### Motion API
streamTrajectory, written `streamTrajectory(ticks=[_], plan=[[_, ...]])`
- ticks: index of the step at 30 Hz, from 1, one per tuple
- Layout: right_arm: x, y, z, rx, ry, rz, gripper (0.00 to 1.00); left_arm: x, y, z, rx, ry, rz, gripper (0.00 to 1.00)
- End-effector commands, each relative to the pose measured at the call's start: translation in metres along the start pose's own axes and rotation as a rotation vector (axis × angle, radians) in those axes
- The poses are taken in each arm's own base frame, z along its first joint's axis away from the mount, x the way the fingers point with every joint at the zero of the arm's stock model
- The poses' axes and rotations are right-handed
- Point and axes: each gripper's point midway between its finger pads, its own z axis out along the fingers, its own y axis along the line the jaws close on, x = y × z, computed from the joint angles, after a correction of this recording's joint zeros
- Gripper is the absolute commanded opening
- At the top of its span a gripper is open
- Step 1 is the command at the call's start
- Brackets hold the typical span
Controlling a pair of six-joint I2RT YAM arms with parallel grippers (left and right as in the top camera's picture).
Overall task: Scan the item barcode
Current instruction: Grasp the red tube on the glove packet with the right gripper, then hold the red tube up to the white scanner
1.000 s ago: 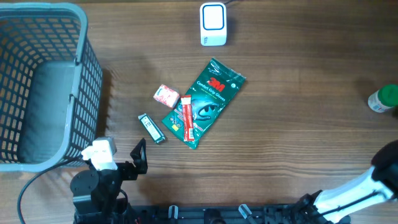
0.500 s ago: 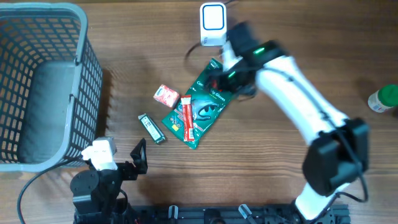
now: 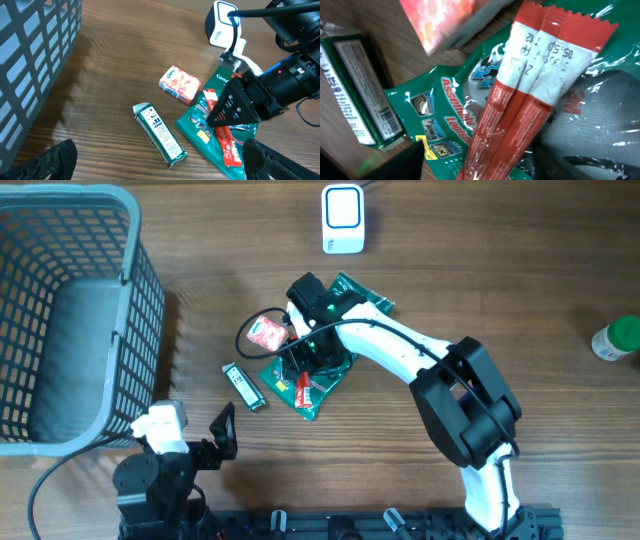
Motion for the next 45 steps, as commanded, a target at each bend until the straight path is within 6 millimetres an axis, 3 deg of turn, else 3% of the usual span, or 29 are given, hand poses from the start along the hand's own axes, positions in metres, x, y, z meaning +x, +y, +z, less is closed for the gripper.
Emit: streamTrajectory(ticks=[1, 2, 5, 6, 11, 14, 15, 16, 19, 20, 22, 23, 24, 25, 26, 29, 32, 35, 36, 38, 39, 43, 45], plan=[[0.007, 0.005, 0.013, -0.067, 0.049, 0.003, 0.43, 0.002, -0.003, 0.001, 0.021, 0.005, -0.001, 1.0], [0.005, 0.003, 0.012, -0.064, 0.043, 0.004, 0.23, 0.002, -0.003, 0.001, 0.021, 0.005, -0.001, 1.0], [-0.004, -0.004, 0.009, -0.068, 0.016, 0.017, 0.13, 0.002, -0.003, 0.001, 0.021, 0.005, -0.001, 1.0], [-0.008, -0.009, 0.006, -0.069, 0.003, 0.027, 0.05, 0.002, -0.003, 0.001, 0.021, 0.005, -0.001, 1.0], [-0.019, -0.033, -0.011, -0.097, -0.022, 0.1, 0.05, 0.002, -0.003, 0.001, 0.021, 0.005, -0.001, 1.0], [-0.019, -0.026, -0.031, -0.237, -0.011, 0.163, 0.05, 0.002, -0.003, 0.001, 0.021, 0.005, -0.001, 1.0], [-0.015, -0.036, -0.024, -0.185, -0.008, 0.181, 0.13, 0.002, -0.003, 0.001, 0.021, 0.005, -0.001, 1.0], [-0.013, -0.04, -0.019, -0.157, -0.01, 0.177, 0.29, 0.002, -0.003, 0.001, 0.021, 0.005, -0.001, 1.0], [-0.004, -0.056, -0.002, -0.062, -0.019, 0.247, 0.54, 0.002, -0.003, 0.001, 0.021, 0.005, -0.001, 1.0], [-0.001, -0.061, 0.006, -0.058, -0.023, 0.266, 0.61, 0.002, -0.003, 0.001, 0.021, 0.005, -0.001, 1.0], [0.0, -0.065, 0.013, -0.06, -0.03, 0.268, 0.61, 0.002, -0.003, 0.001, 0.021, 0.005, -0.001, 1.0], [-0.002, -0.065, 0.014, -0.062, -0.036, 0.264, 0.6, 0.002, -0.003, 0.001, 0.021, 0.005, -0.001, 1.0], [-0.002, -0.065, 0.014, -0.062, -0.038, 0.264, 0.5, 0.002, -0.003, 0.001, 0.021, 0.005, -0.001, 1.0], [-0.002, -0.065, 0.015, -0.061, -0.036, 0.265, 0.32, 0.002, -0.003, 0.001, 0.021, 0.005, -0.001, 1.0], [0.0, -0.067, 0.018, -0.06, -0.029, 0.269, 0.08, 0.002, -0.003, 0.001, 0.021, 0.005, -0.001, 1.0], [0.002, -0.073, 0.032, -0.059, -0.008, 0.323, 0.04, 0.002, -0.003, 0.001, 0.021, 0.005, -0.001, 1.0], [0.001, -0.073, 0.029, -0.06, -0.013, 0.323, 0.04, 0.002, -0.003, 0.001, 0.021, 0.005, -0.001, 1.0], [-0.002, -0.067, -0.001, -0.071, -0.041, 0.331, 0.04, 0.002, -0.003, 0.001, 0.021, 0.005, -0.001, 1.0], [-0.004, -0.06, -0.02, -0.096, -0.058, 0.337, 0.04, 0.002, -0.003, 0.001, 0.021, 0.005, -0.001, 1.0], [-0.011, -0.05, -0.083, -0.136, -0.153, 0.467, 0.04, 0.002, -0.003, 0.001, 0.021, 0.005, -0.001, 1.0], [-0.011, -0.05, -0.099, -0.139, -0.178, 0.534, 0.04, 0.002, -0.003, 0.001, 0.021, 0.005, -0.001, 1.0], [0.016, -0.049, -0.177, -0.144, -0.279, 1.06, 0.04, 0.002, -0.003, 0.001, 0.021, 0.005, -0.001, 1.0], [0.031, -0.042, -0.2, -0.171, -0.306, 1.217, 0.04, 0.002, -0.003, 0.001, 0.021, 0.005, -0.001, 1.0]])
